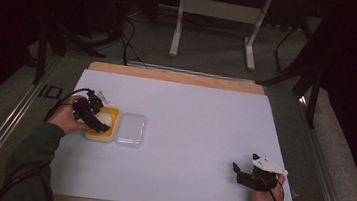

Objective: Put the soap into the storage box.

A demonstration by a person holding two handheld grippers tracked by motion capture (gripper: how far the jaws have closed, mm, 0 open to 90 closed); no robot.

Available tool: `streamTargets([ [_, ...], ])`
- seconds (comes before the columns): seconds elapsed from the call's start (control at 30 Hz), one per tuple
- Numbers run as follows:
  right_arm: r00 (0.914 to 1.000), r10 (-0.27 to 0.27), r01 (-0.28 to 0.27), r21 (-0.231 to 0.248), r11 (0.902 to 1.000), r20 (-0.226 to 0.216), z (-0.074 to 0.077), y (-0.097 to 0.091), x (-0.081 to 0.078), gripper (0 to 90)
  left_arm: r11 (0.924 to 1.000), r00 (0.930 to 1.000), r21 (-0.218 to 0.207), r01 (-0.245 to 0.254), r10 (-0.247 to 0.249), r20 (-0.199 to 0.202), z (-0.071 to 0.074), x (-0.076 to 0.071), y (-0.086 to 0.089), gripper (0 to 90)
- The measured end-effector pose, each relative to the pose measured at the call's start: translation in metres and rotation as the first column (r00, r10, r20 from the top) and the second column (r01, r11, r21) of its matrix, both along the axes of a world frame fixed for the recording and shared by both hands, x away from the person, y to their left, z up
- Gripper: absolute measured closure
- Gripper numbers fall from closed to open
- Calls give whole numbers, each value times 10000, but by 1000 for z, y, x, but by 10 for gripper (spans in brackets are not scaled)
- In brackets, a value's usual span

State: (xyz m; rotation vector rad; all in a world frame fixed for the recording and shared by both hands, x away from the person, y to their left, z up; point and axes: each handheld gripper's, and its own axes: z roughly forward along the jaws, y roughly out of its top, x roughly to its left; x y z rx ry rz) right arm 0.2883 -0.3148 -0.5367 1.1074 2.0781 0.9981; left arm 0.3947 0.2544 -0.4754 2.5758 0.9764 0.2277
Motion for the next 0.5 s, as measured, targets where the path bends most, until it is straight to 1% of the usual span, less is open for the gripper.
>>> streamTargets([
  [0.07, 10000, 3, -3, -3, 10000, 3, 0, 0, 0, 169, 10000, 10000, 5, 75, -75, 65, 3, -2, 0, 183],
  [0.17, 10000, 4, -4, -3, 10000, 9, 0, 0, 0, 169, 9996, 9995, -228, 179, -173, 261, 8, -8, -1, 209],
  [0.27, 10000, 4, -4, 5, 10000, 5, 0, 0, 0, 169, 9989, 9986, -353, 295, -279, 456, 11, -14, -3, 230],
  [0.3, 10000, 3, -3, 5, 10000, 5, 0, 0, 0, 169, 9987, 9979, -366, 356, -335, 546, 12, -16, -4, 240],
  [0.37, 10000, 3, -3, 5, 10000, 6, 0, 0, 0, 168, 9977, 9970, -544, 407, -369, 685, 13, -22, -7, 242],
  [0.4, 10000, -1, 1, 14, 10000, 6, 0, 0, 0, 168, 9972, 9957, -536, 526, -483, 796, 13, -26, -8, 242],
  [0.47, 10000, -4, 4, 16, 10000, -1, 0, 0, 0, 169, 9972, 9929, -526, 525, -465, 1094, 12, -34, -11, 242],
  [0.5, 10000, 4, -4, 10, 10000, -10, 0, 0, 0, 168, 9967, 9924, -646, 490, -413, 1158, 11, -38, -13, 242],
])
